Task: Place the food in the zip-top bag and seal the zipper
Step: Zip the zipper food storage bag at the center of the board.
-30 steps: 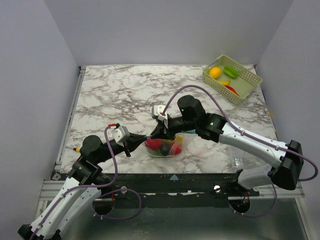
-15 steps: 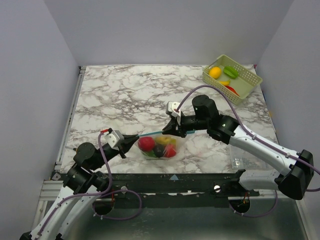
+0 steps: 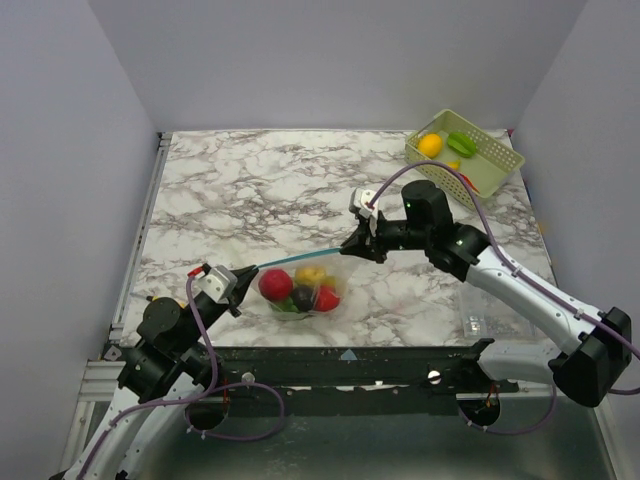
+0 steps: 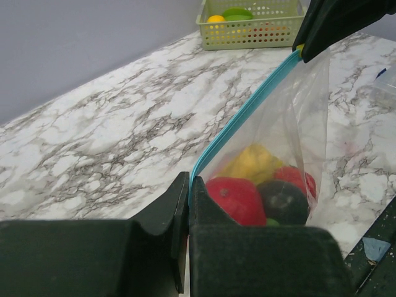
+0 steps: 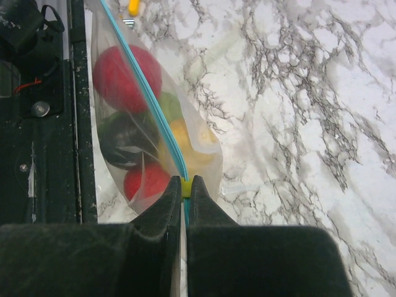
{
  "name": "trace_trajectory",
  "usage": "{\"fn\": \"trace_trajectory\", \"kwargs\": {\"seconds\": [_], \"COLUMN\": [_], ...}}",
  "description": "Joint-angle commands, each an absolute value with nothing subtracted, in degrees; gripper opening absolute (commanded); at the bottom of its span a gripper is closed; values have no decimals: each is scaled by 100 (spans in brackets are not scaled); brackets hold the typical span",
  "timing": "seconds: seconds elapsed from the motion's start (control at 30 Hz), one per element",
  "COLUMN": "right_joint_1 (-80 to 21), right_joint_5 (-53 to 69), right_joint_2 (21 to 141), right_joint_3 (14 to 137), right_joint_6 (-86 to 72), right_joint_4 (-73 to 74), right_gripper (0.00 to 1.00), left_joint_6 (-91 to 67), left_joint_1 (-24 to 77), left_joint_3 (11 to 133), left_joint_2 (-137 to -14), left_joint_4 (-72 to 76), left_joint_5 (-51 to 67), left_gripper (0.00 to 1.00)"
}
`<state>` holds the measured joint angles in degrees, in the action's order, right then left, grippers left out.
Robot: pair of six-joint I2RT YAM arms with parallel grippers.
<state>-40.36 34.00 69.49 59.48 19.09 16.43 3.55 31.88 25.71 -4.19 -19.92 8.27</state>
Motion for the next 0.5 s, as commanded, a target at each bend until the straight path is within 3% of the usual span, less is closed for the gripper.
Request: {"fn": "trace_trajectory", "kwargs": {"seconds": [0.0,0.47], "right_joint_1": [-3760,-3459], "right_joint_5": [3302,3193], "right_joint_2": [6760,6393], "right_joint_3": [5842,5635], "right_joint_6": [2015,1969], "right_joint_4": [1894,1922], "right_gripper": [0,0], "left_joint_6": [560,672], "left_joint_1": [3146,3145], "left_joint_3": [2766,2727], "left_joint_2": [-257,-145], "left_joint_4": [-2170,-2293], "left_joint_5": [234,216], "left_gripper": [0,0]}}
